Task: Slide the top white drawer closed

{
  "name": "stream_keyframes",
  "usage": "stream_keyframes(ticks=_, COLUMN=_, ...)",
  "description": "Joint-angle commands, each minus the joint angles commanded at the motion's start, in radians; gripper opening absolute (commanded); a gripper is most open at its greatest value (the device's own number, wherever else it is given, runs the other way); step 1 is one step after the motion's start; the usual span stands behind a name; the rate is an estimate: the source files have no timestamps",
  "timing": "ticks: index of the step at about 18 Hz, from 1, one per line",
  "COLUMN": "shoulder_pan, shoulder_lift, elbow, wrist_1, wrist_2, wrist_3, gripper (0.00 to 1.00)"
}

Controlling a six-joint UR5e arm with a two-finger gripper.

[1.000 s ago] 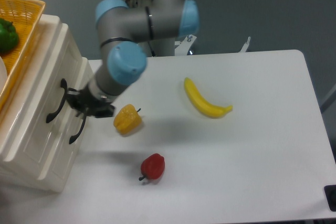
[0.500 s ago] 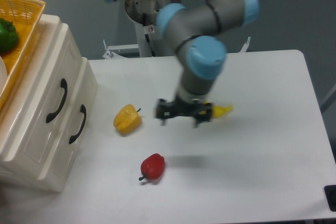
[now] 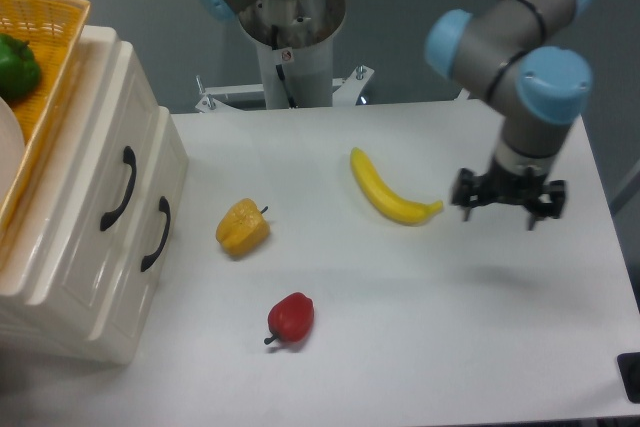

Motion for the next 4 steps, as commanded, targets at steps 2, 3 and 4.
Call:
stream_keyframes(ticks=2, shoulder_pan=0.025, shoulder_lift=-0.024, elbow=-0.008, wrist_1=0.0, wrist_2=0.002, wrist_3=0.192, gripper=1.0)
stream_keyframes(ticks=3, shoulder_pan=0.032, shoulder_lift=-0.034, elbow=-0.009, wrist_1=-0.002, wrist_2=0.009, wrist_3=0.272, gripper=1.0)
stream_keyframes(ticks=4, shoulder_pan=0.035, shoulder_lift=-0.035, elbow=-0.012, wrist_1=-0.003, wrist_2=0.023, wrist_3=0.32, gripper=1.0)
